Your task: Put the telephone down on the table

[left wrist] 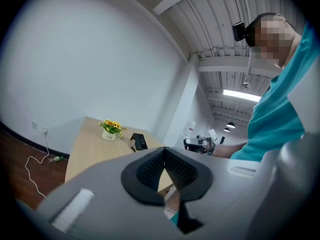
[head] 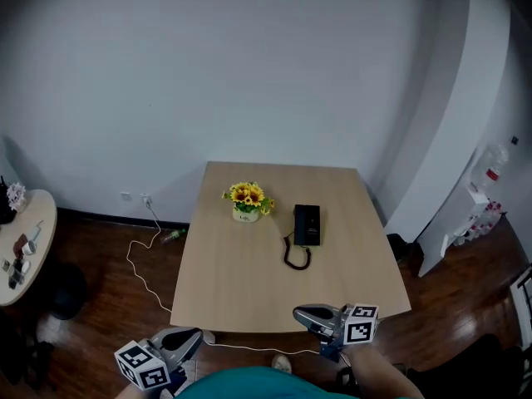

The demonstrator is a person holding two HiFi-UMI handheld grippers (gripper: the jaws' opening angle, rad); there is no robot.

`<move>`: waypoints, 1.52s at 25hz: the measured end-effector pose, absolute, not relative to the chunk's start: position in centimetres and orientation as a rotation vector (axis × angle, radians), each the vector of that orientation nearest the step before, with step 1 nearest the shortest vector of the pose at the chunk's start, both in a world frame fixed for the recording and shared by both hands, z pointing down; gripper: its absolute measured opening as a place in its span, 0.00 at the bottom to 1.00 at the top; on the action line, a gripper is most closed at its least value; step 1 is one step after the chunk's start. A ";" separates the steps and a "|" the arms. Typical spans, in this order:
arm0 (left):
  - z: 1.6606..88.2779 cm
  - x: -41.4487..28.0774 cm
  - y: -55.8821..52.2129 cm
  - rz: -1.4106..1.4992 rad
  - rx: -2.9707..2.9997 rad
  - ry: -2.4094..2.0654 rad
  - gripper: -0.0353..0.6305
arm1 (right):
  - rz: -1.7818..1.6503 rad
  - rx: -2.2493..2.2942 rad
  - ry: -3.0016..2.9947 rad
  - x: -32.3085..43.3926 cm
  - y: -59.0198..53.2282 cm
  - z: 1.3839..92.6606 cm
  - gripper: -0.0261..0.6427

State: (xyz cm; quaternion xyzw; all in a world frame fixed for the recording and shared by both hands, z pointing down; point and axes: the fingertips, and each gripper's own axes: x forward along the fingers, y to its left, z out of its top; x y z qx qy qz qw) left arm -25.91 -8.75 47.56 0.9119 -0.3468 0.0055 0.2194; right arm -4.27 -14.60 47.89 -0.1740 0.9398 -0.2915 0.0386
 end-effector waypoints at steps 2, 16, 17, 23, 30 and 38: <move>47.0 -26.3 -7.5 -0.015 2.536 -0.949 0.06 | -0.857 -0.556 2.904 -4.3 -12.3 47.1 0.04; 45.4 -17.0 3.2 -0.018 2.616 -0.853 0.06 | -0.636 -0.583 2.952 2.5 0.8 42.8 0.04; 45.4 -16.0 4.3 -0.023 2.612 -0.860 0.06 | -0.647 -0.567 2.952 3.3 2.2 43.0 0.04; 46.3 -9.8 11.4 0.004 2.567 -0.859 0.06 | -0.670 -0.546 2.933 7.8 9.3 43.6 0.04; 45.3 -8.9 14.9 0.012 2.595 -0.877 0.06 | -0.676 -0.683 2.908 8.5 13.6 44.9 0.04; 45.8 -13.2 15.8 0.030 2.612 -0.810 0.06 | -0.565 -0.825 2.908 4.4 15.5 44.8 0.04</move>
